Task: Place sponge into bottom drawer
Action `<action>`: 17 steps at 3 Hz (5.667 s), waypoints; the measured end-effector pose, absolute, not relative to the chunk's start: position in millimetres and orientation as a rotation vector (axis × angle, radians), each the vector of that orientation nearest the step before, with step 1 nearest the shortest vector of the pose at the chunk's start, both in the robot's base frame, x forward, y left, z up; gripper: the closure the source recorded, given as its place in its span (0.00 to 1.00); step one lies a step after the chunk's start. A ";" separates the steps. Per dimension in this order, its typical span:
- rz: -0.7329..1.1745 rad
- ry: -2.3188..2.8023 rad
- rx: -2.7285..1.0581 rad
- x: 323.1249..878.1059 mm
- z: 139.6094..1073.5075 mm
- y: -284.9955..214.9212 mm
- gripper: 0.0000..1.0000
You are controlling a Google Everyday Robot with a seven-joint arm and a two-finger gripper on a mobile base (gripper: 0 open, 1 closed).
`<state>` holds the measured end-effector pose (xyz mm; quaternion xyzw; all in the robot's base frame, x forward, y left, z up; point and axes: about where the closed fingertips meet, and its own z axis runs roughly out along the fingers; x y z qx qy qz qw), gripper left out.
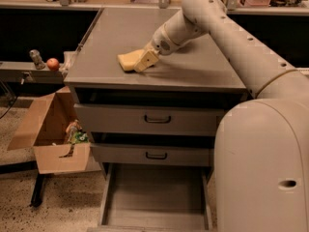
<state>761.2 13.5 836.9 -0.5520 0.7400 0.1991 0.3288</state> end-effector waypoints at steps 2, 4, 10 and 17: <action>0.641 1.742 -1.577 708.3 848.7 19.4 1.00; 0.707 1.646 -1.685 673.9 849.5 18.8 1.00; 0.457 1.873 -1.665 537.9 720.3 -48.0 1.00; 0.588 2.012 -1.138 514.1 539.7 -118.6 1.00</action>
Offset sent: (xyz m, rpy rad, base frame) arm -0.1050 -0.0070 0.0187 0.1129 -0.0568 0.3003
